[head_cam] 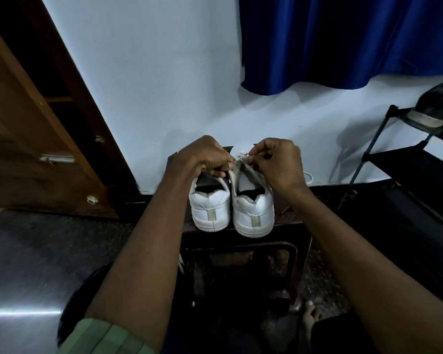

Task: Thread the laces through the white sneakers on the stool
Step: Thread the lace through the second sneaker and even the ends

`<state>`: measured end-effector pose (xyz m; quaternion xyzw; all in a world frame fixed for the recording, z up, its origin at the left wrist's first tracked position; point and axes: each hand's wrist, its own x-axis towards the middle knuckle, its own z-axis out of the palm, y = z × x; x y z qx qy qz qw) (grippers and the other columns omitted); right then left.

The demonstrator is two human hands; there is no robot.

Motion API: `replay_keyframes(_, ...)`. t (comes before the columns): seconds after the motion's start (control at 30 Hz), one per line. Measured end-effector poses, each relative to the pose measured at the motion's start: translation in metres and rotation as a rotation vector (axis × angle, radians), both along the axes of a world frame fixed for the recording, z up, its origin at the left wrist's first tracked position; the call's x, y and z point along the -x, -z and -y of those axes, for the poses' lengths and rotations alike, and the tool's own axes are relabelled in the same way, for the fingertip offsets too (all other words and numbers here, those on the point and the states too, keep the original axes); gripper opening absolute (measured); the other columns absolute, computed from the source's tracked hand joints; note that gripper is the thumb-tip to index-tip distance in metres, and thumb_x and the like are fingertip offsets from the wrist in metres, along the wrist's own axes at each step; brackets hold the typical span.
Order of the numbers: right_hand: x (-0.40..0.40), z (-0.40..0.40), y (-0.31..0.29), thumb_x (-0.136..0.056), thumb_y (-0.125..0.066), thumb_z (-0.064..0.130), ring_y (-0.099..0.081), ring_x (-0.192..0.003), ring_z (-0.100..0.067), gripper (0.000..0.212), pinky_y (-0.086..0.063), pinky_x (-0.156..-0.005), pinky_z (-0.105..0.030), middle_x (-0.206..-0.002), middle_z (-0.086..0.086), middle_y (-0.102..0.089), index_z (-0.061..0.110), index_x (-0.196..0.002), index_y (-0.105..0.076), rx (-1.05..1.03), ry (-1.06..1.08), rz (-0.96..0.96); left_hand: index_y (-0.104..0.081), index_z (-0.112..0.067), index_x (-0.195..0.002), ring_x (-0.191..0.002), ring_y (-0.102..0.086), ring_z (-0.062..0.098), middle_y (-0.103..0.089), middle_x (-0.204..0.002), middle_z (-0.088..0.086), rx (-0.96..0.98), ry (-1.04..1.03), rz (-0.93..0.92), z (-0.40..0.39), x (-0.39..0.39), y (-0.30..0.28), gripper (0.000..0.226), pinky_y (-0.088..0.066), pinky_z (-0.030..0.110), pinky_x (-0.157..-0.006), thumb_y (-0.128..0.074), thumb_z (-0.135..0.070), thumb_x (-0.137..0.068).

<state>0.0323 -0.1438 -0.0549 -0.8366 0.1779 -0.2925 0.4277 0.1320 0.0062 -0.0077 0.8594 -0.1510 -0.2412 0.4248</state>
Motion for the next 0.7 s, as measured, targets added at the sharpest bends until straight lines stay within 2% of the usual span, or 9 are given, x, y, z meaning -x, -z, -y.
replay_keyframes(0.2,0.001,-0.008,-0.001,-0.075,-0.087,0.015,-0.071,-0.069,-0.001,0.011,-0.061,-0.075,-0.034,-0.071,0.011,-0.077,0.025,-0.076,-0.083,0.02,-0.019,0.02,-0.078,0.007,-0.102,-0.056,-0.067,0.013,-0.073,-0.089,0.014,-0.005,-0.001,-0.02,-0.002,0.0,-0.002,0.017,-0.057,0.017,-0.054,-0.068,0.007,-0.088)
replay_keyframes(0.33,0.0,-0.014,-0.002,-0.075,-0.077,0.001,-0.067,-0.068,0.009,0.023,-0.051,-0.069,-0.012,-0.077,0.011,-0.078,0.022,-0.081,-0.085,0.042,-0.05,0.008,-0.079,0.004,-0.097,-0.052,-0.066,0.011,-0.07,-0.075,0.008,-0.001,-0.021,-0.018,-0.002,-0.001,-0.001,0.011,-0.061,0.02,-0.057,-0.07,0.001,-0.091)
replay_keyframes(0.53,0.004,-0.018,-0.004,-0.067,-0.072,-0.002,-0.071,-0.063,-0.002,0.024,-0.057,-0.062,-0.023,-0.064,0.01,-0.074,0.02,-0.073,-0.08,-0.003,-0.061,0.006,-0.078,-0.003,-0.084,-0.053,-0.066,0.01,-0.067,-0.069,0.005,0.006,-0.018,-0.016,-0.002,0.0,-0.002,0.01,-0.062,0.021,-0.06,-0.071,-0.001,-0.092)
replay_keyframes(0.7,0.003,-0.017,-0.003,-0.067,-0.077,-0.002,-0.068,-0.056,-0.006,0.024,-0.053,-0.056,-0.022,-0.059,0.009,-0.072,0.021,-0.065,-0.077,0.004,-0.072,0.007,-0.078,0.0,-0.094,-0.052,-0.065,0.009,-0.067,-0.067,0.004,0.011,-0.02,-0.011,-0.002,-0.001,-0.001,0.007,-0.063,0.023,-0.063,-0.073,-0.004,-0.09)
